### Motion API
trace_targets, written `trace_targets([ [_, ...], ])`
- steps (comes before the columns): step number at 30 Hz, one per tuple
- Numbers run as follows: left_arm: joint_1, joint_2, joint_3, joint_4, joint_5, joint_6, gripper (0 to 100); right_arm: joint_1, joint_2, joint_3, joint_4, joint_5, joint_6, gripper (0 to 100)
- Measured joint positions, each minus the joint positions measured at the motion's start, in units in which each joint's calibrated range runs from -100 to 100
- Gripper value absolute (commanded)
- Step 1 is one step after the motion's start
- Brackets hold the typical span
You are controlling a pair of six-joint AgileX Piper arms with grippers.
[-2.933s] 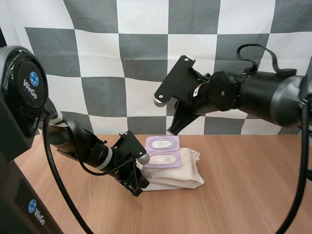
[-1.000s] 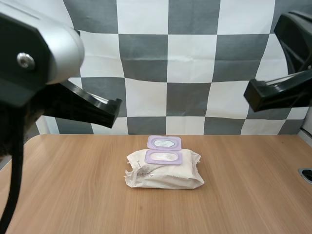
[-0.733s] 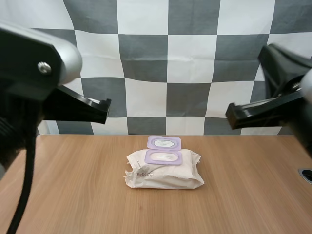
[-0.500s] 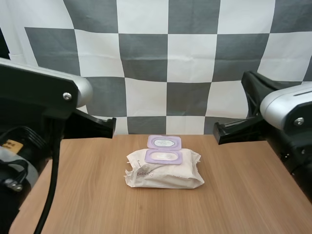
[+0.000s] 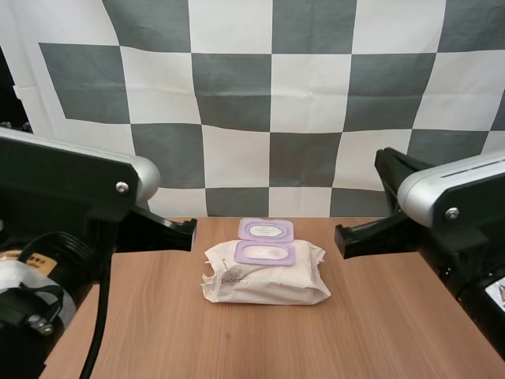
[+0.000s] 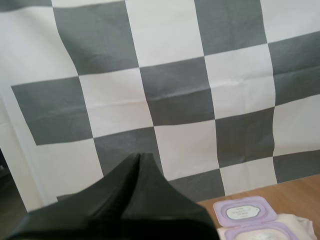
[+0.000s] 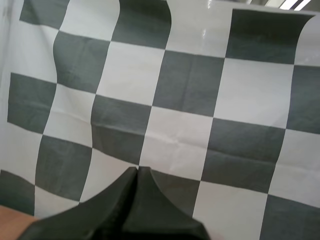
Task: Open the wet wipes lid
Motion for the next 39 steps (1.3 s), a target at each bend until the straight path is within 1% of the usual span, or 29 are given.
trace_targets([
  [1,0.00,0.0,0.9,0.0,-0.8,0.0,0,0.0,0.0,0.4,-0.3,1.1,0.0,0],
  [3,0.00,0.0,4.9,-0.5,-7.0,-1.0,0,0.0,0.0,1.6,-0.8,3.6,0.0,0],
  [4,0.00,0.0,7.8,-0.8,-10.2,-2.1,0,-0.2,0.0,4.1,-1.0,4.4,0.0,0],
  [8,0.00,-0.6,15.4,-1.0,-21.0,-5.2,0,-0.8,0.0,9.9,-1.4,-0.8,0.3,0],
  [11,-1.13,-1.9,19.0,-1.0,-28.8,-4.9,0,-1.2,0.0,13.0,-1.4,-7.1,2.6,0],
  [15,-3.38,-1.9,22.1,-1.0,-34.1,-2.6,0,-2.2,0.0,17.3,-1.4,-14.3,5.9,0],
  [19,-4.47,-1.9,25.1,-1.0,-34.5,0.0,0,-3.3,0.0,21.9,-1.4,-17.5,6.4,0],
  [25,-4.62,-1.9,30.4,-0.7,-34.2,0.9,0,-3.3,0.0,28.3,-1.4,-17.4,6.4,0],
  [28,-4.62,-1.9,30.7,-0.2,-34.0,1.4,0,-3.3,0.0,28.4,-2.3,-16.3,6.3,0],
  [33,-4.62,-1.9,30.7,0.0,-25.6,1.5,0,-3.3,0.0,28.4,-2.5,-7.7,6.3,0],
  [36,-4.13,-1.9,30.7,0.1,-19.9,1.1,0,-3.3,0.0,28.4,-2.5,-3.6,6.3,0],
  [39,-3.68,-1.9,30.7,0.1,-15.1,-1.0,0,-3.3,0.0,28.4,-2.5,-3.1,7.6,0],
])
